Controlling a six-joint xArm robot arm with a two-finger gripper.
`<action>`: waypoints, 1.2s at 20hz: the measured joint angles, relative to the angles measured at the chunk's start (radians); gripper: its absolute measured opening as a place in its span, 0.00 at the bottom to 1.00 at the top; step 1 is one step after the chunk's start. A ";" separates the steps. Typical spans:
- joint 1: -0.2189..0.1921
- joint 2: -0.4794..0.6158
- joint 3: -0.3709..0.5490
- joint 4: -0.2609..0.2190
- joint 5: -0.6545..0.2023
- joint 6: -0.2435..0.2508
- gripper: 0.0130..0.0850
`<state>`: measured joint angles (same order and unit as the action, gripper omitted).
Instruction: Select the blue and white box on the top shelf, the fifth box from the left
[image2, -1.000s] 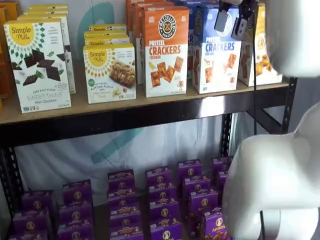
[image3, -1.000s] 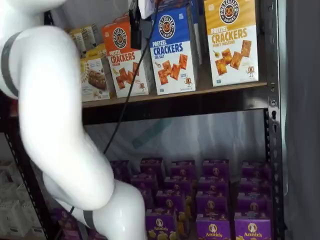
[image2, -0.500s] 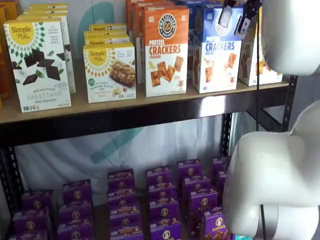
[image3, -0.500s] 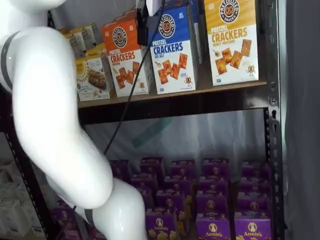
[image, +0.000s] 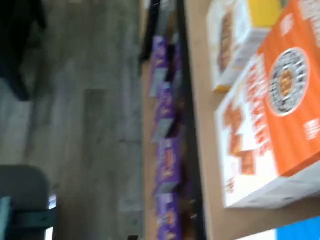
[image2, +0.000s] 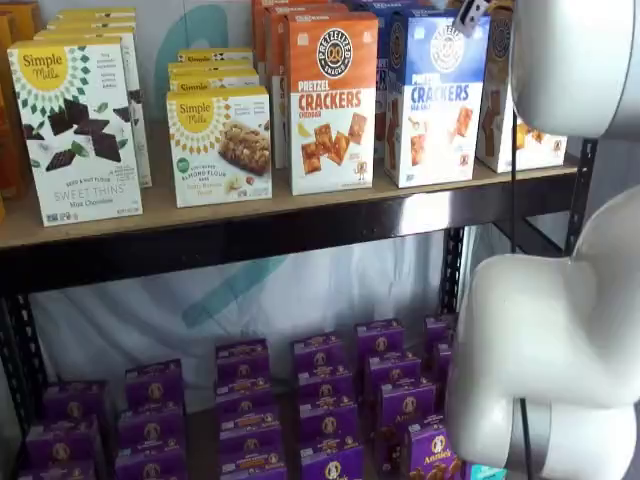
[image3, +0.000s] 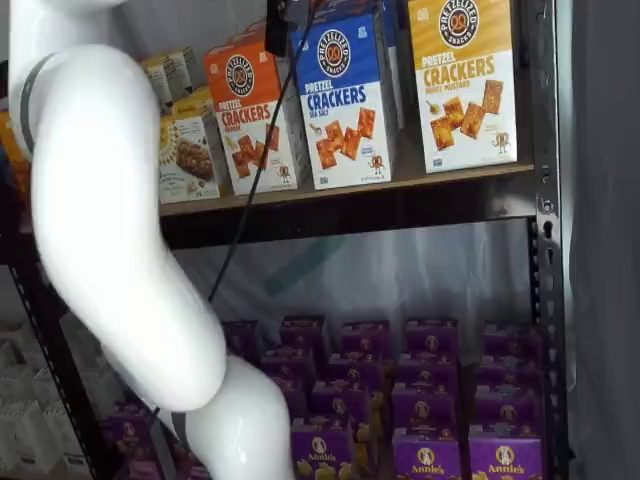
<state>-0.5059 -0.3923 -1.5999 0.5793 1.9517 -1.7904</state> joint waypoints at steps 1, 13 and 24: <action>-0.003 -0.012 0.012 0.014 -0.026 0.004 1.00; 0.114 -0.100 0.115 -0.089 -0.325 0.028 1.00; 0.198 0.007 0.044 -0.211 -0.335 0.044 1.00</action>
<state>-0.3083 -0.3849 -1.5562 0.3680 1.6162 -1.7462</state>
